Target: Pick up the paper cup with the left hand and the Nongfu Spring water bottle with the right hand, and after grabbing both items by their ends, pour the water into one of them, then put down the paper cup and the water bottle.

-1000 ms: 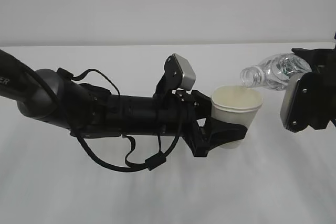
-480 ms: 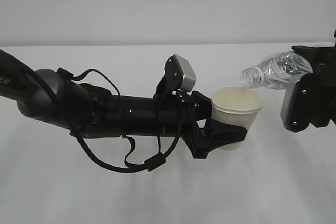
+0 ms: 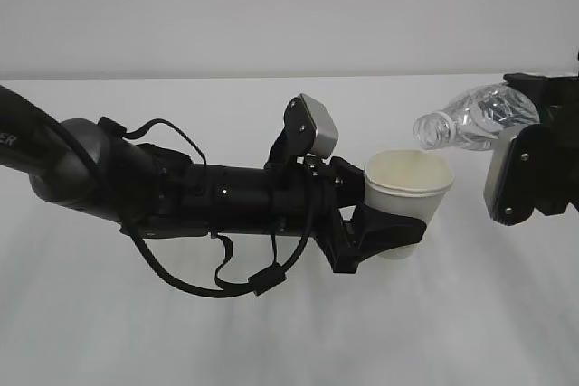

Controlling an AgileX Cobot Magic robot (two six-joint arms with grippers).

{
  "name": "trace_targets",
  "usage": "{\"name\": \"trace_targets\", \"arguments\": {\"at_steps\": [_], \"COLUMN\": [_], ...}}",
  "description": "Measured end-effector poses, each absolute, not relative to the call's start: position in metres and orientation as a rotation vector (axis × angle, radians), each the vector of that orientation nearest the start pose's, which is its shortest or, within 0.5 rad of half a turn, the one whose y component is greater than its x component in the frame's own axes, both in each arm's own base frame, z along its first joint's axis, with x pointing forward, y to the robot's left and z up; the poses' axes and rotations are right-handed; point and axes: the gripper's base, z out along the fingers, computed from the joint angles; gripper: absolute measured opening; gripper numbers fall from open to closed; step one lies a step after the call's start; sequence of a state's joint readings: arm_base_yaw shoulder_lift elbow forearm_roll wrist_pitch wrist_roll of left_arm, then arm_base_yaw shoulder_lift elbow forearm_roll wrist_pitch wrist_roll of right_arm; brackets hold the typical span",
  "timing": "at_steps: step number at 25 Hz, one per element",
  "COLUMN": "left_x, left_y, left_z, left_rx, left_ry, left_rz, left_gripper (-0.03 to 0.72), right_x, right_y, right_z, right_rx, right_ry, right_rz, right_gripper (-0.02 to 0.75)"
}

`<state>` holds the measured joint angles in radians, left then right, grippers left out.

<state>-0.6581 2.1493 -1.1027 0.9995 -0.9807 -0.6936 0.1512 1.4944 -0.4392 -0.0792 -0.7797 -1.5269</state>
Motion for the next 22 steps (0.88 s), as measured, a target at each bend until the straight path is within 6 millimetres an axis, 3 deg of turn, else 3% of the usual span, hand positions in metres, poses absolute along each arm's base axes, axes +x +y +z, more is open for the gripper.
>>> {"name": "trace_targets", "arguments": {"at_steps": [22], "left_x": [0.2865], "left_y": [-0.3018], "left_z": [0.1276], "left_rx": [1.143], "left_ry": [1.552], "left_rz": [-1.151], "left_gripper": [0.474], "right_x": [0.2627], "right_y": [0.0452], "right_z": [0.1966], "right_rx": [-1.47], "right_ry": [1.155], "right_rz": [-0.995], "right_gripper": [0.41]}}
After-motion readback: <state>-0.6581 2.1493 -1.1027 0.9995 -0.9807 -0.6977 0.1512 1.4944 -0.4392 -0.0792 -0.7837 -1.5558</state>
